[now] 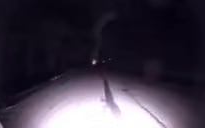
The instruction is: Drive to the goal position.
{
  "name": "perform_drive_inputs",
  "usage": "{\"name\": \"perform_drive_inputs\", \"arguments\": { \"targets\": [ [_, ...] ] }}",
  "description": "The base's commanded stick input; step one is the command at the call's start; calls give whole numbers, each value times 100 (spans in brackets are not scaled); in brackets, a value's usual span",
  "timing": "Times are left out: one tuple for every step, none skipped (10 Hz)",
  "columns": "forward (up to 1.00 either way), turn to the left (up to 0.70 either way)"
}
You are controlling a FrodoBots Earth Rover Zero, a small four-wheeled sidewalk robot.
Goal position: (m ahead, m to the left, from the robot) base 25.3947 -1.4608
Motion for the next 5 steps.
{"name": "perform_drive_inputs", "arguments": {
  "targets": [
    [100, 0],
    [100, 0],
    [100, 0],
    [100, 0],
    [100, 0]
  ]
}}
